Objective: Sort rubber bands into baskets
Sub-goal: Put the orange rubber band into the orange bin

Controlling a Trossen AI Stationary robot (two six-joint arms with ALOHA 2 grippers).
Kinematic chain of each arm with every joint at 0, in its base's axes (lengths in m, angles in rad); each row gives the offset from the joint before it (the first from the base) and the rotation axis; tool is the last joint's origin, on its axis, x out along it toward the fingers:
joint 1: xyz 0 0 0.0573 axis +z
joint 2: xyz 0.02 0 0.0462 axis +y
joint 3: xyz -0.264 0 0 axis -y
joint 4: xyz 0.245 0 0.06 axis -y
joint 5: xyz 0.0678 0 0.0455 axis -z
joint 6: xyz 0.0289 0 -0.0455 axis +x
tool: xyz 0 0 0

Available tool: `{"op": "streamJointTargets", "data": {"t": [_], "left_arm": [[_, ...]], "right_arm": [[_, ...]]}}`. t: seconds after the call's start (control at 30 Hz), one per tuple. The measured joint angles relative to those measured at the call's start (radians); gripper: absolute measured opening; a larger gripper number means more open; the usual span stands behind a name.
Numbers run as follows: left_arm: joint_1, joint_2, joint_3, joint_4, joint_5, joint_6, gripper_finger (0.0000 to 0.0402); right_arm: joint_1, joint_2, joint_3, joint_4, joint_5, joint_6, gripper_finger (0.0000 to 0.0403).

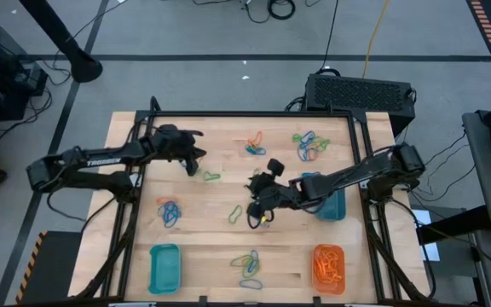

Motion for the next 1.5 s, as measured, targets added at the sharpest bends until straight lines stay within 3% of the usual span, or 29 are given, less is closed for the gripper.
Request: {"op": "streamJointTargets", "data": {"t": [0.1, 0.2, 0.33, 0.43, 0.5, 0.73, 0.87, 1.13, 1.5], "left_arm": [[-0.008, -0.031, 0.000, -0.017, 0.018, -0.065, 0.0001], [-0.025, -0.044, 0.000, -0.012, 0.027, -0.122, 0.0001], [-0.030, -0.045, 0.000, -0.033, 0.030, -0.131, 0.0001], [-0.030, -0.045, 0.000, -0.041, 0.030, -0.165, 0.0000], [-0.031, -0.045, 0.000, -0.041, 0.032, -0.195, 0.0000], [-0.031, -0.045, 0.000, -0.042, 0.056, -0.236, 0.0000], [-0.031, -0.045, 0.000, -0.049, 0.054, -0.262, 0.0000], [-0.031, -0.045, 0.000, -0.066, 0.052, -0.261, 0.0000], [-0.031, -0.045, 0.000, -0.065, 0.040, -0.253, 0.0000]], "right_arm": [[-0.024, 0.089, 0.000, 0.207, -0.031, -0.046, 0.0098], [-0.041, 0.195, 0.000, 0.501, -0.063, -0.197, 0.0098], [-0.038, 0.324, 0.001, 0.801, -0.137, -0.706, 0.0098], [-0.037, 0.414, 0.053, 0.901, -0.061, -0.922, 0.0098], [-0.055, 0.465, 0.130, 0.893, 0.004, -0.933, 0.0098], [-0.109, 0.640, 0.430, 0.620, 0.059, -1.053, 0.0098], [-0.112, 0.706, 0.532, 0.587, 0.090, -1.169, 0.0098], [-0.130, 0.779, 0.599, 0.590, 0.110, -1.315, 0.0098], [-0.162, 0.787, 0.598, 0.586, 0.112, -1.319, 0.0098]]}}
